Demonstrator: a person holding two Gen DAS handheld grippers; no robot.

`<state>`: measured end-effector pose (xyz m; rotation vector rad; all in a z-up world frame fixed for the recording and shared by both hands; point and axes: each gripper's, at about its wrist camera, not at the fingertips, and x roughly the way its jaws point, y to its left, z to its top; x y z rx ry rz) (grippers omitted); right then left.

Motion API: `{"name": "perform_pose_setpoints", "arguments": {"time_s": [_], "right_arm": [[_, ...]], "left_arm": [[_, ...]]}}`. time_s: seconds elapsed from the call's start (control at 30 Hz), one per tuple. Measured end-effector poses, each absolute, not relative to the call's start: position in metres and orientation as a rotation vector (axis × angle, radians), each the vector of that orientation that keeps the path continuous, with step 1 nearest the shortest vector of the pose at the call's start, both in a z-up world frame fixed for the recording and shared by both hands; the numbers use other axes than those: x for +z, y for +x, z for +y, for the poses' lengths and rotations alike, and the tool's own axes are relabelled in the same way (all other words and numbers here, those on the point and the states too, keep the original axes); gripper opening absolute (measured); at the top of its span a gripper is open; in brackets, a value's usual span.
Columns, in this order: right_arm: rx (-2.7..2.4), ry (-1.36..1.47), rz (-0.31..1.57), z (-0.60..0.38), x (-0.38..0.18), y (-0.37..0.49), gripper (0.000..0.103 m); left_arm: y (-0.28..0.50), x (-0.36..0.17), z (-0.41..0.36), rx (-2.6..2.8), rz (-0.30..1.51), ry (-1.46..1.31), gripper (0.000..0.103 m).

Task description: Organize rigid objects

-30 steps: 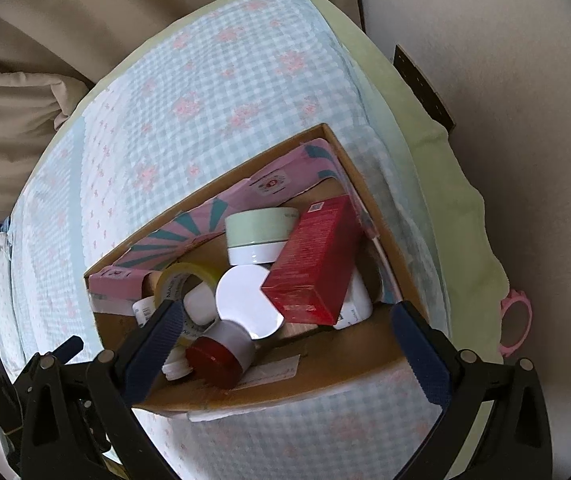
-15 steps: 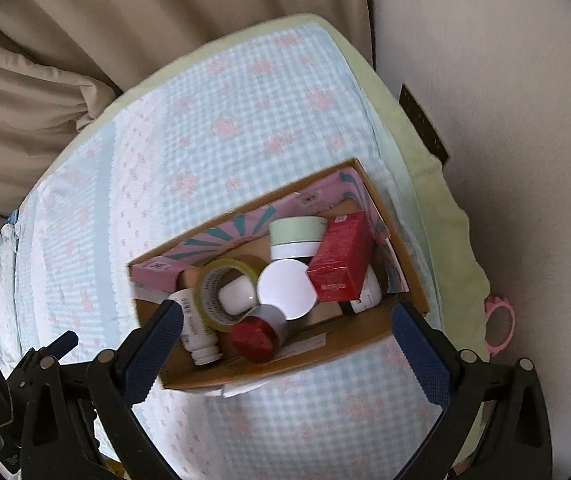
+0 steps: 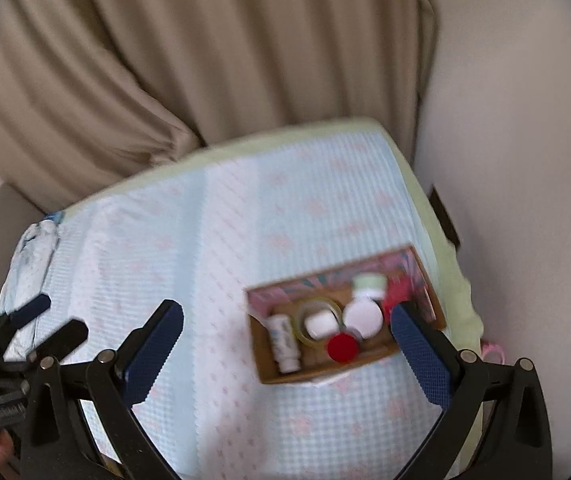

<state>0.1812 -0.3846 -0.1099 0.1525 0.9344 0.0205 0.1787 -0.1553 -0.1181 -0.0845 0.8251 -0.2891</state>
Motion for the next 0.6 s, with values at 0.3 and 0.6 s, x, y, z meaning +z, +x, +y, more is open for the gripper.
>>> {"name": "perform_pose_setpoints", "arguments": {"time_s": [0.3,0.6], "right_arm": [[0.074,0.029,0.668,-0.317,-0.032,0.116,0.103],[0.064,-0.006,0.552,-0.288,-0.023,0.072,0.103]], "left_arm": [[0.104,-0.045,-0.083,-0.199,0.576,-0.095,0.103],[0.056,-0.042,-0.056,-0.150,0.472,-0.075,0.103]]}}
